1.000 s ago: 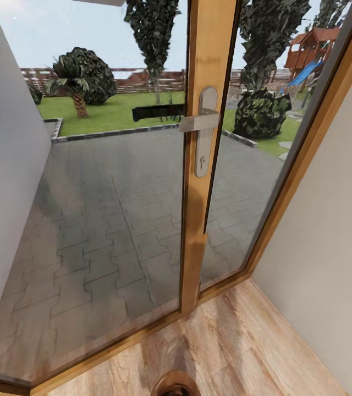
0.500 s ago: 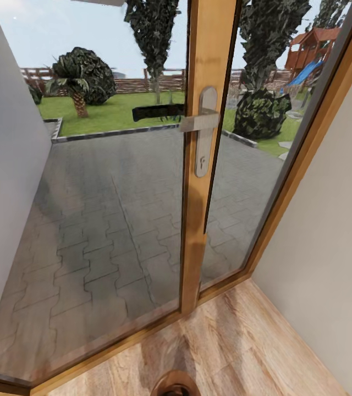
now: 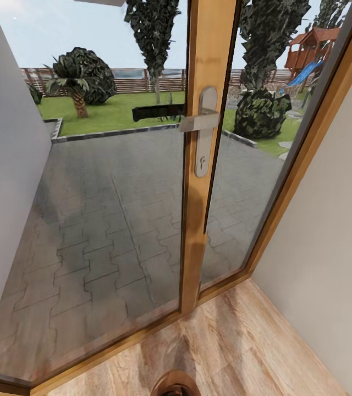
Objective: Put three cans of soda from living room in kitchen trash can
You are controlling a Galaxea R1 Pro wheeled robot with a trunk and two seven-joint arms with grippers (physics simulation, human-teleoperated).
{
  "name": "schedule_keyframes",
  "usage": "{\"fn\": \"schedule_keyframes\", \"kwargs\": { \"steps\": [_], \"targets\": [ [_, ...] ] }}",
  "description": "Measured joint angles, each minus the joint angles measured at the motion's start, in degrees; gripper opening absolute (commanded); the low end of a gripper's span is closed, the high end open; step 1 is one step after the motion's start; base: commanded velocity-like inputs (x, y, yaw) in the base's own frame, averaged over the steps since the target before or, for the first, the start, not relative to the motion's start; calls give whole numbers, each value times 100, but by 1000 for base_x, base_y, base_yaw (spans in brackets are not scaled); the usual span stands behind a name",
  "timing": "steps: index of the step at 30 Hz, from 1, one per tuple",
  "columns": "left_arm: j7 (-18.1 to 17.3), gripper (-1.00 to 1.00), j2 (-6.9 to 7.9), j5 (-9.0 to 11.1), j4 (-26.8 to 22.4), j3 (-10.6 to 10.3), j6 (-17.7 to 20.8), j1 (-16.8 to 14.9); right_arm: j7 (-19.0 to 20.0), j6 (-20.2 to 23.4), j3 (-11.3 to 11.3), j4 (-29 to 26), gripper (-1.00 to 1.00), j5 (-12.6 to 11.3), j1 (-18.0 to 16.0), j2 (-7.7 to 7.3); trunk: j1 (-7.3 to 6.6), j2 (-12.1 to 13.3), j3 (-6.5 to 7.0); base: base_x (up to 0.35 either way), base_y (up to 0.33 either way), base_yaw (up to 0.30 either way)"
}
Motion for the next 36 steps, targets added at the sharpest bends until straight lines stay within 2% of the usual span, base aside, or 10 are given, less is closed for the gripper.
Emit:
{"fn": "schedule_keyframes", "kwargs": {
  "steps": [36],
  "targets": [
    [-6,100,12,-14,0,-14,-18,0,-13,14,4,0,100,28,0,-1,0,0,0,0,0,0]
  ]
}}
